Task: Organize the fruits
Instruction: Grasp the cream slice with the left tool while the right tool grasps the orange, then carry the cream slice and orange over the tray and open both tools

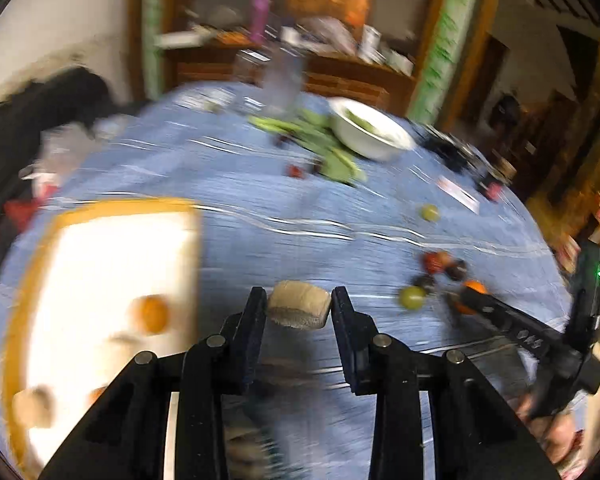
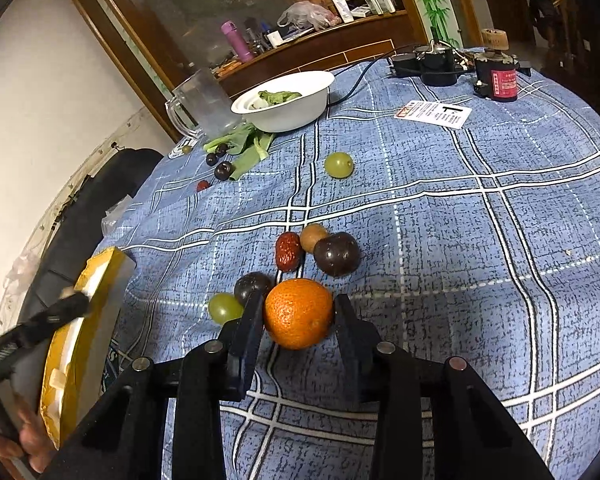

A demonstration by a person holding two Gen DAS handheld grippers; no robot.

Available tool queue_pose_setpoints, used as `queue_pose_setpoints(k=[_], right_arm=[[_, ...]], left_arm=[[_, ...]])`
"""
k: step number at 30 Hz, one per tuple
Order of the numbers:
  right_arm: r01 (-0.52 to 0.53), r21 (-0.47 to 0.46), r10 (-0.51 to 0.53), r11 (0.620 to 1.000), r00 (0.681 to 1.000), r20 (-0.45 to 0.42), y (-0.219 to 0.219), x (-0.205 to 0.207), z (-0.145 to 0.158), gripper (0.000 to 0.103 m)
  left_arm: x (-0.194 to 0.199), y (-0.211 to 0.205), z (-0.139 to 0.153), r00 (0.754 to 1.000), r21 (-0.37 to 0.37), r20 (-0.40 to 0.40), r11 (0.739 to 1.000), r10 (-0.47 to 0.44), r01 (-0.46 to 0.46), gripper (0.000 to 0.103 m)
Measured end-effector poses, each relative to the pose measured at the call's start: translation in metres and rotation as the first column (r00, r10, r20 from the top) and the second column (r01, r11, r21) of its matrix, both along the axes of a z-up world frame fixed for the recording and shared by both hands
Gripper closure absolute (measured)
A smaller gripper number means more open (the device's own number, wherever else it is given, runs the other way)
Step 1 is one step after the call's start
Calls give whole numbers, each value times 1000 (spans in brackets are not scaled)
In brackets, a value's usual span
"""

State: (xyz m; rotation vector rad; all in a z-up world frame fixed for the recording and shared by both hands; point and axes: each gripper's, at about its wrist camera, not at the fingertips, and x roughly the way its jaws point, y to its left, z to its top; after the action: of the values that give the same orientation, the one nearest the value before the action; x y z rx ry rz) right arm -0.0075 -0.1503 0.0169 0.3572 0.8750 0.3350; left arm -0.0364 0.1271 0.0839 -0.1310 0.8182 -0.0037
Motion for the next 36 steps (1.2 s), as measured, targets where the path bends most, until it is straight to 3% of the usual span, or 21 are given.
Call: queue_pose_setpoints(k=[3,7,11,14,19,23,29,33,34,36], right_arm=[[6,5,-5,1000,1000,-3,5,-4,3,65],[-23,21,23,1000,1000,-3,22,-15,14,65],[-113,16,113,993,994,8,67,-31,32,64],[-193,17,193,981,981,19,104,-42,46,64],[-334,-2,334,943,942,26,173,-59,60,64],[-418,-60,419,907,908,17,230,-69,59,64],[-464,-175,470,869,883,-6,288,-66,46,64],[-445,-259,457,857,889,-16,310,-58,37,64],[-431,-276,446,859,895,-10,313,-56,36,61],[-425,-275,441,862,897,-2,315,-54,38,42]], left_arm=[[-29,33,-1,993,28,44,993,109,-111,71],[-46,73,-11,980,10,7,980,199,-199,71],[-60,108,-23,957,-74,-41,954,288,-290,71],[-71,126,-33,953,-178,-73,936,296,-304,71],[-88,150,-42,938,-224,-104,911,331,-346,71],[-93,166,-39,927,-218,-96,901,364,-376,71],[-100,175,-31,931,-225,-69,904,358,-364,70],[-106,184,-27,939,-304,-63,889,339,-342,62],[-107,186,-26,941,-319,-58,887,334,-335,58],[-109,189,-22,944,-329,-45,887,327,-323,51]])
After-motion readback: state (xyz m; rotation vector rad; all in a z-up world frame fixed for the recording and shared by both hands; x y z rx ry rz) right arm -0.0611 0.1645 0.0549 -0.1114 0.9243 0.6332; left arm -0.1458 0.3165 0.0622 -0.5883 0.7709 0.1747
